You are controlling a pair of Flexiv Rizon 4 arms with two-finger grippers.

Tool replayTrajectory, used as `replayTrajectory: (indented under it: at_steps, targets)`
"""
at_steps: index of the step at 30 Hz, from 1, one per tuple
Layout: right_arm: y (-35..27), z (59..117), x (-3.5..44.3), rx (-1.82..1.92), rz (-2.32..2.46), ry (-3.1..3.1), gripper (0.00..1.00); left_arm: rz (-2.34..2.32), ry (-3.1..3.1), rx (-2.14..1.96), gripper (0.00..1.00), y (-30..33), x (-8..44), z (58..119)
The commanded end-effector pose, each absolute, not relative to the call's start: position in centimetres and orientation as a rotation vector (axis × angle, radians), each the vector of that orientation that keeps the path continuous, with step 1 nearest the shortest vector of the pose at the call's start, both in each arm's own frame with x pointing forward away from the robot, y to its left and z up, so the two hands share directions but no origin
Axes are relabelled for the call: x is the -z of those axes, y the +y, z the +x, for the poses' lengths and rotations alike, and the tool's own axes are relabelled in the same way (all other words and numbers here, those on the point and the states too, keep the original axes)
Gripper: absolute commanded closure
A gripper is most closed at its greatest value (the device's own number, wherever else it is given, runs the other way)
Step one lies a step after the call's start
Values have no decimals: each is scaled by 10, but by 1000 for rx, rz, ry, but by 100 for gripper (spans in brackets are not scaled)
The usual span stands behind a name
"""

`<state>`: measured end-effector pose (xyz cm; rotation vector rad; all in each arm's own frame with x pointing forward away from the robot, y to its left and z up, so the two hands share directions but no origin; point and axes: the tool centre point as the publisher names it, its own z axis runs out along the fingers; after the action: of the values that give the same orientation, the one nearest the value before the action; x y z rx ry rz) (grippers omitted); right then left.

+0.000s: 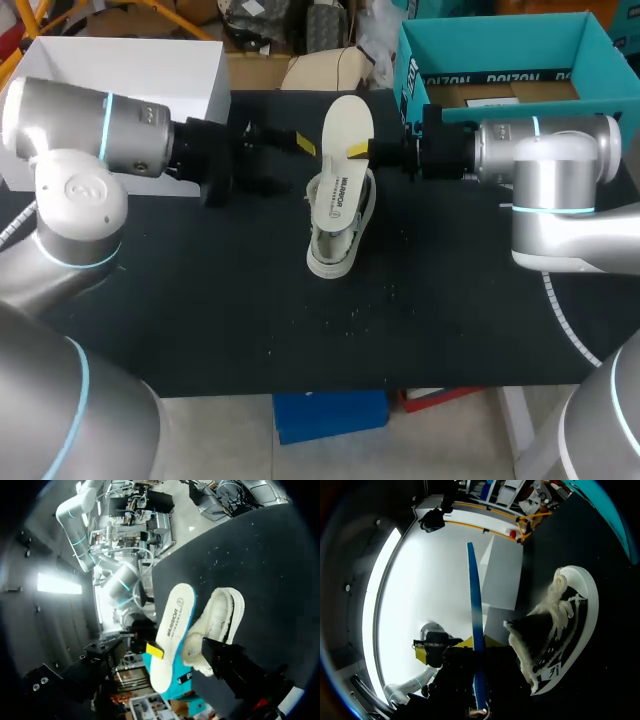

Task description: Take the shoe out of the shoebox, open the shoe tongue, remove and reinsert the insole, then place the shoe into the shoebox

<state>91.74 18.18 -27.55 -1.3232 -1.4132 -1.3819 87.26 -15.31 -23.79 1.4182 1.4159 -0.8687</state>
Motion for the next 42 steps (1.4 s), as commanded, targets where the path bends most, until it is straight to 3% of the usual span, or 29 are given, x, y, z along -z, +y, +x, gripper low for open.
replayTrajectory:
  at_steps: [1, 34, 36, 42]
  targets:
    - [183, 917, 276, 1382, -1326, -1413, 100, 947, 926, 1113, 0, -153, 243, 872]
    - [183, 917, 276, 1382, -1326, -1413, 100, 1125, 977, 1030, 0, -166, 264, 891]
    - [183, 917, 276, 1382, -1326, -1413, 100, 1157, 968, 1024, 19, -169, 266, 890]
    - [183, 917, 276, 1382, -1326, -1413, 100, 1228, 948, 997, 33, -176, 269, 892]
